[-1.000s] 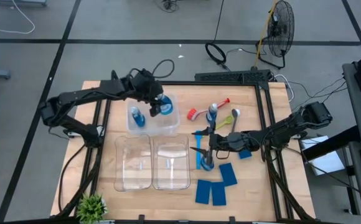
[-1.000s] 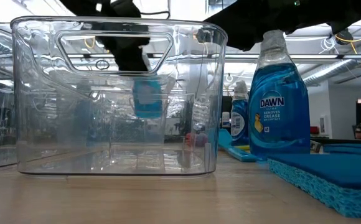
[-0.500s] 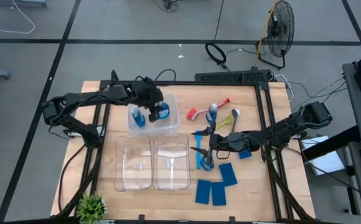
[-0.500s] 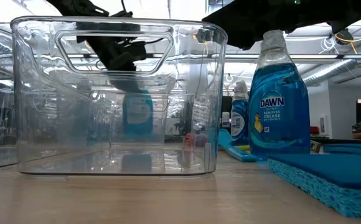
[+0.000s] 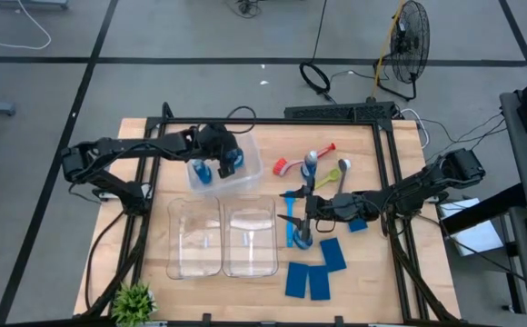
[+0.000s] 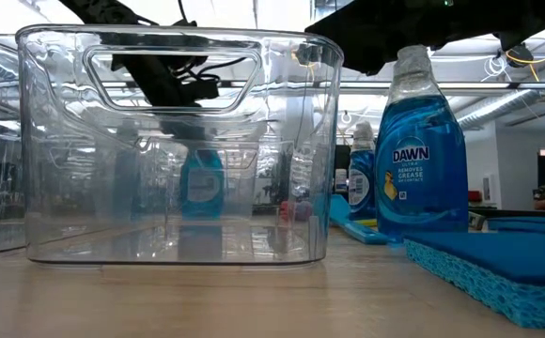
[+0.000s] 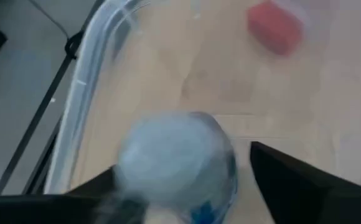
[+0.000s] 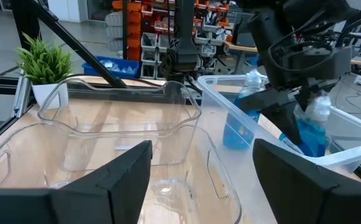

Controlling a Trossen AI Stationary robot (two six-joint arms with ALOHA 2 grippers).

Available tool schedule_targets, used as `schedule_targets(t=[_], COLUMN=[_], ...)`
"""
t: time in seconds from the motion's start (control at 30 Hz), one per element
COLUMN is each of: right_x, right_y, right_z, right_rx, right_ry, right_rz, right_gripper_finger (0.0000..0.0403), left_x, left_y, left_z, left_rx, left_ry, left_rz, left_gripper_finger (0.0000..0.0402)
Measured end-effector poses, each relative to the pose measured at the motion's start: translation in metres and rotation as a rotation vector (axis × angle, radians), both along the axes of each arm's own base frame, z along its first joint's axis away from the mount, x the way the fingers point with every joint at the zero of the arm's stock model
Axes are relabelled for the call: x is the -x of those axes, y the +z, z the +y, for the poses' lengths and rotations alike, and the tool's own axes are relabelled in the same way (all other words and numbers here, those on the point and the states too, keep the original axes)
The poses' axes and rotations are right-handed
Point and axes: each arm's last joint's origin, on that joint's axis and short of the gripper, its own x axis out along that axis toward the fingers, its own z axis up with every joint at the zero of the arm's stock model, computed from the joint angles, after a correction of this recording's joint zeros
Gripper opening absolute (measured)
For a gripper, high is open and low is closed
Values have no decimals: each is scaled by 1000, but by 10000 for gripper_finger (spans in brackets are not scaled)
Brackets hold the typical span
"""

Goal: Pick & Place Kitchen Sink Supplies
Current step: Put the blue dishwashing liquid bottle into the white transparent bin

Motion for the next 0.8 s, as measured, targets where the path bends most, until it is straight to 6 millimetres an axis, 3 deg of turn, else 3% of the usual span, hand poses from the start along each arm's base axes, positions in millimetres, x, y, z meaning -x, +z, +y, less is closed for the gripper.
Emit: schedule_targets(t=[0.13,0.33,0.6,0.8], right_x=[0,0,8,40], right_y=[0,0,13,32], right_z=[0,0,-3,-19], right_rx=[0,0,24,51], right_ry=[0,0,-34,-321], right_rz=[0,1,-22,65], right_gripper_finger=[263,263,263,263], left_x=[-2,0,5,14], left_y=[1,9,61,100], left_z=[0,-3,-21,-45], left_rx=[14,24,-28,-41], left_ry=[21,39,-12,-64], left_rz=[-32,-74,-221,-375], left_gripper_finger=[313,309,291,293])
